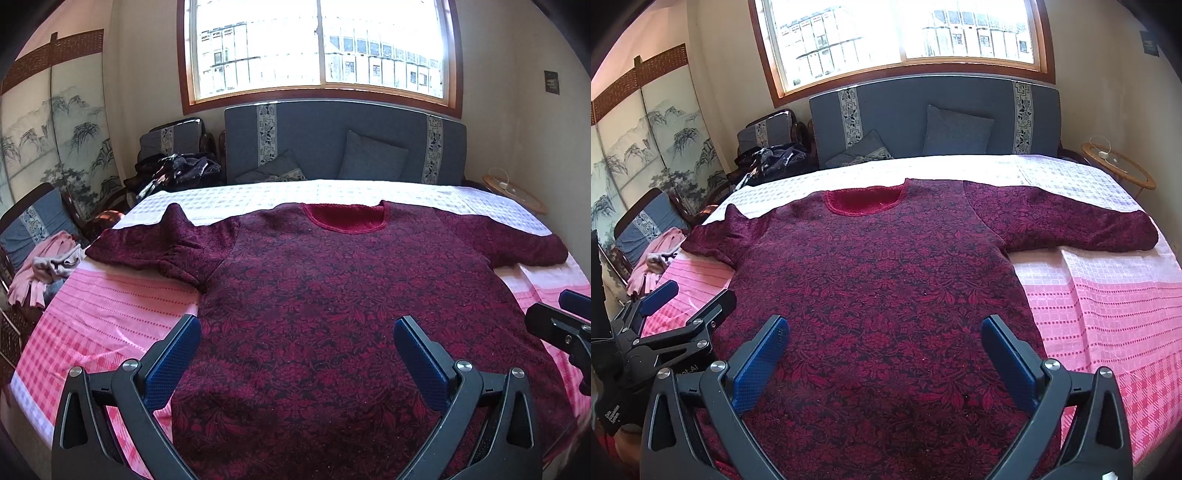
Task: Fold small clothes
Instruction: 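Grasp the sweater sleeve cuff with the right tool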
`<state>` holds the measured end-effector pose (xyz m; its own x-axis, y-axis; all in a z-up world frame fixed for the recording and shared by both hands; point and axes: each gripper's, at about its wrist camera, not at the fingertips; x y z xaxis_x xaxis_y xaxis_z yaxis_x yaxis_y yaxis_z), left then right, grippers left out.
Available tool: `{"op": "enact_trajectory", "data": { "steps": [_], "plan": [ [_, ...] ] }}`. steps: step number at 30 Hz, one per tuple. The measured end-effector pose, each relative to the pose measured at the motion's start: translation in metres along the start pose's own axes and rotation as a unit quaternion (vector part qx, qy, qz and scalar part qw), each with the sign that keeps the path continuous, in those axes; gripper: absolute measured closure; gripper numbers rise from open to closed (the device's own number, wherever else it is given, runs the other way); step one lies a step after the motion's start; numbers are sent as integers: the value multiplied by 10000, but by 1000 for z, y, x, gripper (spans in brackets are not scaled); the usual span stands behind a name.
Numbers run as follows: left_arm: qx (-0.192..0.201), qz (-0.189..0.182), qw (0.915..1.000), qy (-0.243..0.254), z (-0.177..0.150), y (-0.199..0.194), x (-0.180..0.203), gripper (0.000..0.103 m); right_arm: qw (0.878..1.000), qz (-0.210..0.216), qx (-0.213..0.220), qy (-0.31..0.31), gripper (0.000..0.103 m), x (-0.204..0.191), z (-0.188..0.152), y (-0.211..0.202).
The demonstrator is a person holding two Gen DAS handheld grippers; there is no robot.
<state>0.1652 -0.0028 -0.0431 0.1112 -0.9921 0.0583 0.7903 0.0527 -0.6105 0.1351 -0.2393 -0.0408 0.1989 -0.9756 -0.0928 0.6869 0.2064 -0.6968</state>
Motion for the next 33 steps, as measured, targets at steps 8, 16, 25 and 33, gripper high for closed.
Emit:
{"op": "enact_trajectory", "data": {
  "steps": [8, 16, 25, 33],
  "plan": [
    [-75, 64, 9999, -129, -3, 25, -1, 0, 9978, -495, -192, 396, 0, 58, 12, 24],
    [-38, 142, 9992, -367, -4, 48, -7, 0, 9934, -1080, -281, 280, 0, 96, 22, 42],
    [-41, 326, 9992, -220, -19, 70, -2, 0, 9908, -1305, -314, 180, 0, 138, 29, 59],
    [-266, 213, 9990, -285, -20, 79, -5, 0, 9880, -722, -210, 1346, 28, 273, 29, 67]
  ]
}}
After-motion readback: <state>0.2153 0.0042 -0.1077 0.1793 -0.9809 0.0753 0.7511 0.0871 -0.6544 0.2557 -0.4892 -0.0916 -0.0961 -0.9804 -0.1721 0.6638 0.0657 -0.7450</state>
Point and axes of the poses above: each gripper's, at about its wrist camera, not at the fingertips, and y roughly the way its jaws point, x to its right, z to its top, and after that the axes turned 6 degrees about -y, right-handed
